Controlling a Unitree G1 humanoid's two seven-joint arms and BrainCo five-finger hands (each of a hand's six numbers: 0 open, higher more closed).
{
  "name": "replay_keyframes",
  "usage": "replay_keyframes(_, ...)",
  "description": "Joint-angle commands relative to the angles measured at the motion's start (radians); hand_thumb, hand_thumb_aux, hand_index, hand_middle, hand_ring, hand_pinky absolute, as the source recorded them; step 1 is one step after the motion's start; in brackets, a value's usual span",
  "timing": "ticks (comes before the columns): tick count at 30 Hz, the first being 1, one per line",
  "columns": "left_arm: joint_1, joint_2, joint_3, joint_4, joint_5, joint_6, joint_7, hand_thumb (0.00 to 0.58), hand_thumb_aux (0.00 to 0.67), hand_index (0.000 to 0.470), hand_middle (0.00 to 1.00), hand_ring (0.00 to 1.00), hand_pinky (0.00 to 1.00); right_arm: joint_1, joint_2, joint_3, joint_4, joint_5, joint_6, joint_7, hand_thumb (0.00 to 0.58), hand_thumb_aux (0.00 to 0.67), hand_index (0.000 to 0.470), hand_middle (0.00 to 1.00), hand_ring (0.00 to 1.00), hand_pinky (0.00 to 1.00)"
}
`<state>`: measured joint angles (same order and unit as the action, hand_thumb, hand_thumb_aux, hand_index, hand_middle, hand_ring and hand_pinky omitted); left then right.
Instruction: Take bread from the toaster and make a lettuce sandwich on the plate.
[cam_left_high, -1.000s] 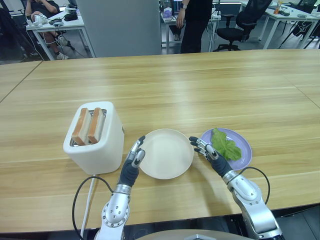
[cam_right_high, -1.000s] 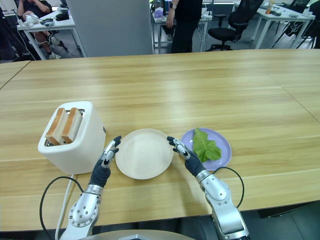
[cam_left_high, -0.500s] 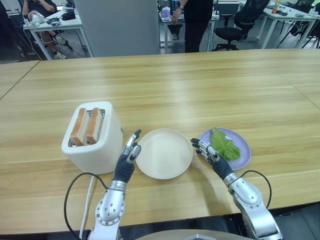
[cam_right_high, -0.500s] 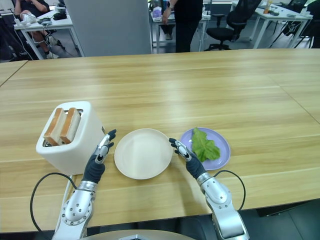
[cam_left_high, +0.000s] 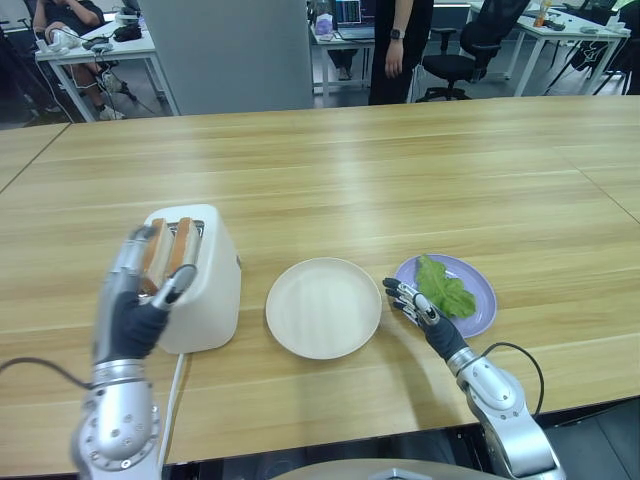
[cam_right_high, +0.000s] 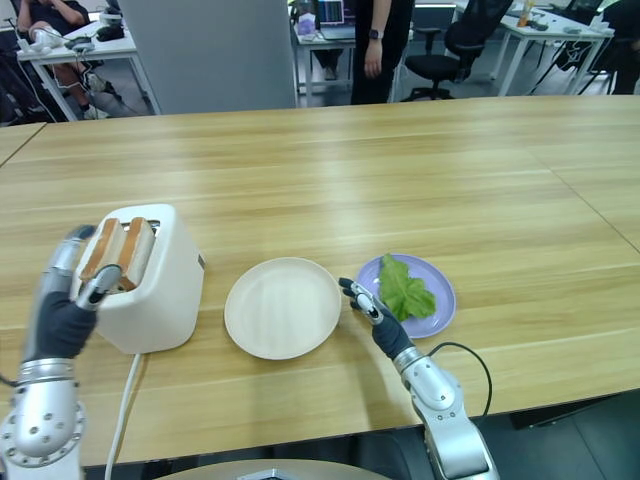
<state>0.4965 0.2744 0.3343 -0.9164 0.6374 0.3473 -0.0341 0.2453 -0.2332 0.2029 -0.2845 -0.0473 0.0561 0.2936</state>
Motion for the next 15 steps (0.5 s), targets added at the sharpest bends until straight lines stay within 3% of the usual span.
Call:
replay_keyframes(1,0.018,0.019,0.031,-0.009,0.192,0.069,-0.056,0.000,0.000,0.000,0.00,0.00,0.00,0.011,-0.002,-0.004,-0.012,-0.001,0.002,-0.003,0.000,0.000,0.000,0.00,0.00,0.00)
replay_keyframes(15,-0.120,0.235,0.055,0.218,0.489,0.139,-0.320,0.000,0.000,0.000,0.00,0.00,0.00,0.024,-0.002,-0.026,-0.024,0.010,0.004,-0.011,0.000,0.000,0.000,0.00,0.00,0.00)
